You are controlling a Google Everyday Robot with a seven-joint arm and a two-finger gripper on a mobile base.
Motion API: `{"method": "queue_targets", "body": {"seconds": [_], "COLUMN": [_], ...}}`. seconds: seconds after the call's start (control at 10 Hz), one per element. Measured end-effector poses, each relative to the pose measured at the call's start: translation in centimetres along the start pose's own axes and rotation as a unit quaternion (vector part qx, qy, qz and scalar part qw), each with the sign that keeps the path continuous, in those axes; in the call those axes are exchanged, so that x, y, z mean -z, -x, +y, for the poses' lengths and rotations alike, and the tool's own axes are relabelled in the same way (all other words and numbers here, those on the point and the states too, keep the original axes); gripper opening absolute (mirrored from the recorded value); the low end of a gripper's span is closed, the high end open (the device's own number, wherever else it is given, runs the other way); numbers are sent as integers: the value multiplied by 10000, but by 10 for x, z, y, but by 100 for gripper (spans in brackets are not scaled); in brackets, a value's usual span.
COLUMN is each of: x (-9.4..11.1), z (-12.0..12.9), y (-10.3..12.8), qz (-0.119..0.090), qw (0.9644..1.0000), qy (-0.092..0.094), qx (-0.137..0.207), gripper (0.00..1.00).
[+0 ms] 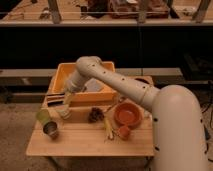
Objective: Place eraser in paper cup
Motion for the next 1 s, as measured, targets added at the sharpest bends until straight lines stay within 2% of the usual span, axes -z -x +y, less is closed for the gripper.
{"method": "queue_targets", "body": {"seconds": [0.2, 0.8, 1.0], "x": [-7, -16, -17], "z": [2, -4, -6], "y": [-2, -9, -9], "qz": [110, 333, 412], "qw": [9999, 9994, 9991], "qy": [64, 98, 97], "qx": [-16, -46, -47], "gripper": [0, 1, 15]}}
